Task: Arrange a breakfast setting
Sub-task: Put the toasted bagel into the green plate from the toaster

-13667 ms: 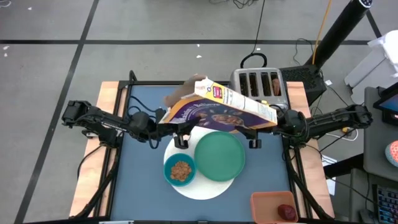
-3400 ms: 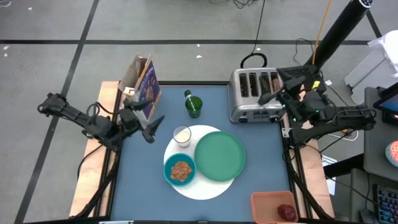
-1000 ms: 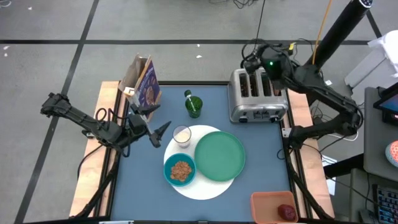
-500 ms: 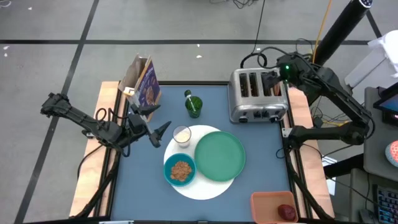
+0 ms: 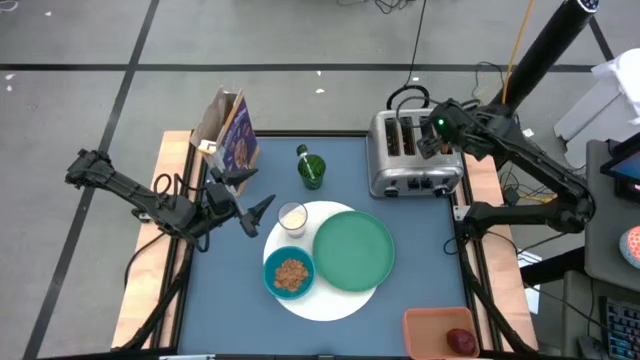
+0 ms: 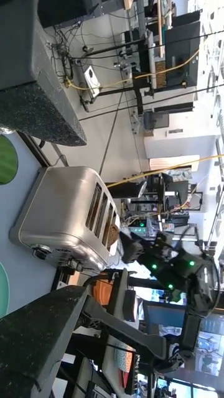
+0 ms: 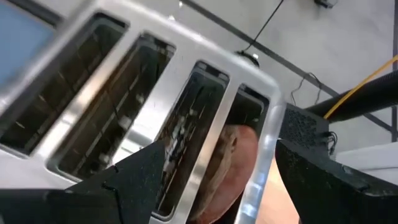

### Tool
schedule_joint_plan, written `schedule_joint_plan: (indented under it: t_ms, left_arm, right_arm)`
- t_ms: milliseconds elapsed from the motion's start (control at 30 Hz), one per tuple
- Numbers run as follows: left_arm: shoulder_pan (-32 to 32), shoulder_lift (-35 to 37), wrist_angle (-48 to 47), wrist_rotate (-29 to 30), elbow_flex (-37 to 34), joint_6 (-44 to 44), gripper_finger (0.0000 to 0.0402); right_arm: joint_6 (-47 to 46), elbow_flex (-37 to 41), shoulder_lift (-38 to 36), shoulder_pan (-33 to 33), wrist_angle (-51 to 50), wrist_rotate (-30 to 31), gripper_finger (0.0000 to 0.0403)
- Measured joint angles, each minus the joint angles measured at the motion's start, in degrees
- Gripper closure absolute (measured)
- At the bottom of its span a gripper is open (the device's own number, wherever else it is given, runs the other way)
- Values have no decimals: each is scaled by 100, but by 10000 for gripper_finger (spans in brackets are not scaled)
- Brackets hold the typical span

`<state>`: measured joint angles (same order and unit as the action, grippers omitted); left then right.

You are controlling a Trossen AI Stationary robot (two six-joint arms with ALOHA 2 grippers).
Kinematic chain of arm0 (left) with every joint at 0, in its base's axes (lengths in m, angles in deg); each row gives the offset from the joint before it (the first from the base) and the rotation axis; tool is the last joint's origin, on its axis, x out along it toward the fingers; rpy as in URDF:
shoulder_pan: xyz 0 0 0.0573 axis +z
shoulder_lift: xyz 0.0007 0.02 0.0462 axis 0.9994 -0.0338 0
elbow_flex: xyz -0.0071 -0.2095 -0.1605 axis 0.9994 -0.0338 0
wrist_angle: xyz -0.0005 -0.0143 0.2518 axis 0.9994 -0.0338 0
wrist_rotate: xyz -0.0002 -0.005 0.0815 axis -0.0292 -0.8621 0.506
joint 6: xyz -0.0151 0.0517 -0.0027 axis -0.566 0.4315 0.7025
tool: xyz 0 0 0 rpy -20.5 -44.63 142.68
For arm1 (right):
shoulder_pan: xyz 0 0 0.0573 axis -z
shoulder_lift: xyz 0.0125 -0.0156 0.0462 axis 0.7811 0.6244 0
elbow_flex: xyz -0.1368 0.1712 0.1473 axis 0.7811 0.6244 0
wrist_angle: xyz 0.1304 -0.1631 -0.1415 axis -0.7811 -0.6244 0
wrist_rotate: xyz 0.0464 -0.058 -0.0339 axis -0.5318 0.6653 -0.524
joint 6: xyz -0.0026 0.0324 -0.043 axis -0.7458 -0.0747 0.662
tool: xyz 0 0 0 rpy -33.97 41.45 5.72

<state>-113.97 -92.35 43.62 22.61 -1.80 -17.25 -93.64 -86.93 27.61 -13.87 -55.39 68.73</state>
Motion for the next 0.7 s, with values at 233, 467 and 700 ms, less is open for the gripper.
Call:
schedule_joint_plan:
  t_ms: [233, 467, 700]
  left_arm:
    - [0, 0, 1, -1, 0, 0, 11]
    - [0, 0, 3, -1, 0, -23, 11]
    - [0, 0, 3, -1, 0, -98, 11]
  right_arm:
    - [422, 382, 0, 0, 179, 30, 106]
    - [434, 575, 0, 95, 355, 475, 104]
    - [426, 722, 0, 363, 355, 474, 104]
